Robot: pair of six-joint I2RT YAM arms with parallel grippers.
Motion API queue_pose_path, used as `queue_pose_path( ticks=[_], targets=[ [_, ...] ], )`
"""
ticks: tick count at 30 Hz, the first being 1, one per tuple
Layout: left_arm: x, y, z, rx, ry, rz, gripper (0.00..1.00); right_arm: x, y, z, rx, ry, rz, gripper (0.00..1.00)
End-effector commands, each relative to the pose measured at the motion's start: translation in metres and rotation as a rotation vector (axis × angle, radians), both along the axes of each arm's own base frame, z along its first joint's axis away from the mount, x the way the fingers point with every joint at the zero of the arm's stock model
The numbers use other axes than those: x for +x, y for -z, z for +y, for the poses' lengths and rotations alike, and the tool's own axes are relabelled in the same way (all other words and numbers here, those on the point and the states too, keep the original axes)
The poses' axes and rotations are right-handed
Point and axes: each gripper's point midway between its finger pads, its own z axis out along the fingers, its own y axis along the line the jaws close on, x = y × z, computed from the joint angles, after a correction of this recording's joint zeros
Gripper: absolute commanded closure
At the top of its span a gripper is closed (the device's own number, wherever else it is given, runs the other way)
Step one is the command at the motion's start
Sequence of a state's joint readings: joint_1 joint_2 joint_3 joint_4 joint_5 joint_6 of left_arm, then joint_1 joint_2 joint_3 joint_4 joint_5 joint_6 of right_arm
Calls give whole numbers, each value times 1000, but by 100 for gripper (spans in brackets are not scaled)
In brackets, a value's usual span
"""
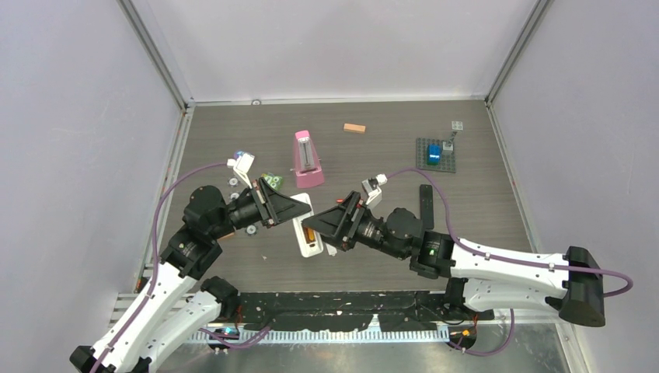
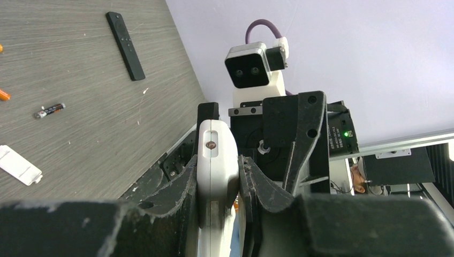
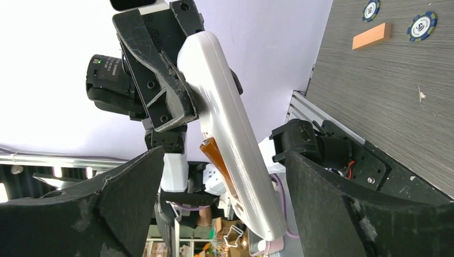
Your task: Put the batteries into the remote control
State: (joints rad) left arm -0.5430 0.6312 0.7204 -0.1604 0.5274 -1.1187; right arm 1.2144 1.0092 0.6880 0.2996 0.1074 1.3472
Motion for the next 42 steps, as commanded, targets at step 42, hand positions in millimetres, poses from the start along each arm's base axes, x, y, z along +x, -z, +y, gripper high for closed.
queue_pose_path(
  ticks=[42],
  targets=[
    [-3, -29, 16, -83, -97, -2, 100, 1, 16, 11, 70, -66, 50, 48]
  ],
)
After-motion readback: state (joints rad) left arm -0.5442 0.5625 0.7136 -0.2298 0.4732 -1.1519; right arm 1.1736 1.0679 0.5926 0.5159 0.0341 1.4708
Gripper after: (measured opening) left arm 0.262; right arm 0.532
